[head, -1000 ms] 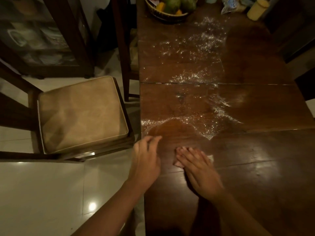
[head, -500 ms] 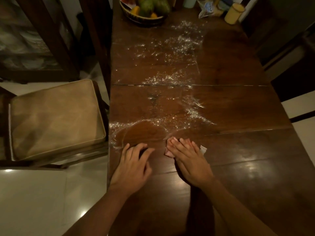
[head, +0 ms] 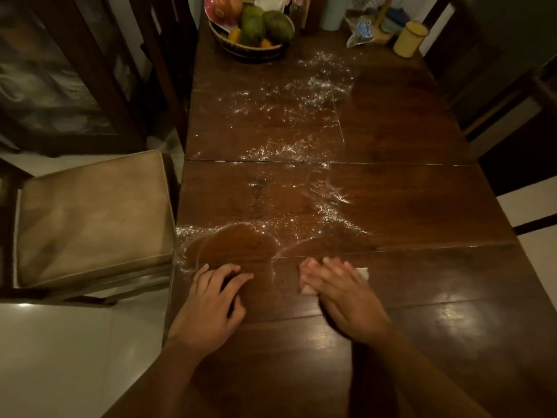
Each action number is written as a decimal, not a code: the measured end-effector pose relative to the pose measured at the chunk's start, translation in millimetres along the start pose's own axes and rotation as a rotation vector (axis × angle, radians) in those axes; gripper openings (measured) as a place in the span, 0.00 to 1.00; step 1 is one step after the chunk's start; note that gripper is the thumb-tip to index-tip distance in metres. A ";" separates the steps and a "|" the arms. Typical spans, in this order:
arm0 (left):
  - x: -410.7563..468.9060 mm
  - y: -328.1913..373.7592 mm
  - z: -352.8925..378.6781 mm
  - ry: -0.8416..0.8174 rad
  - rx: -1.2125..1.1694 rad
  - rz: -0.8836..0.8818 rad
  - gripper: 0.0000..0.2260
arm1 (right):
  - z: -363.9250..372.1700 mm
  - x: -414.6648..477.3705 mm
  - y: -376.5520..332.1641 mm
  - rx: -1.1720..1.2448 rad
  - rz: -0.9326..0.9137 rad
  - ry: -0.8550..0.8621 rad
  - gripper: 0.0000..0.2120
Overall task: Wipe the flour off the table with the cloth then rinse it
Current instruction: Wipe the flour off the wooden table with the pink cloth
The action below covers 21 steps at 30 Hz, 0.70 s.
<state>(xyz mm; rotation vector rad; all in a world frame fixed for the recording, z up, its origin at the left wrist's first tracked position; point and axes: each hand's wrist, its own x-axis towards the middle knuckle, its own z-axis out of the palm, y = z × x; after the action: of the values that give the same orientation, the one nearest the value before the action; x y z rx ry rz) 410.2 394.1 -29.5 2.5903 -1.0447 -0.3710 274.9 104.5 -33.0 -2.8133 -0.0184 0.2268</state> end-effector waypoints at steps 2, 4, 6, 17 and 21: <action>0.7 -1.1 0.5 0.006 0.002 0.000 0.21 | -10.7 6.1 33.5 0.045 0.221 0.081 0.23; 0.6 -2.4 1.8 0.008 -0.006 -0.004 0.21 | -21.4 28.9 52.9 0.068 0.499 0.190 0.24; 0.4 -3.5 2.4 0.018 -0.011 -0.012 0.21 | -25.6 61.6 53.1 0.018 0.674 0.245 0.26; -0.4 -1.5 5.0 0.034 -0.028 -0.010 0.21 | -26.0 61.7 43.5 -0.026 0.038 0.024 0.24; 0.4 -3.2 5.0 0.040 -0.017 -0.007 0.20 | -32.6 95.5 49.6 0.034 0.509 0.217 0.25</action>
<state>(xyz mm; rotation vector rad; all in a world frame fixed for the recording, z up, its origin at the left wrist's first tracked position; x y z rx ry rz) 410.8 395.0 -35.4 2.5765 -1.0143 -0.3270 373.7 50.9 -32.7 -2.7407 0.7452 0.0314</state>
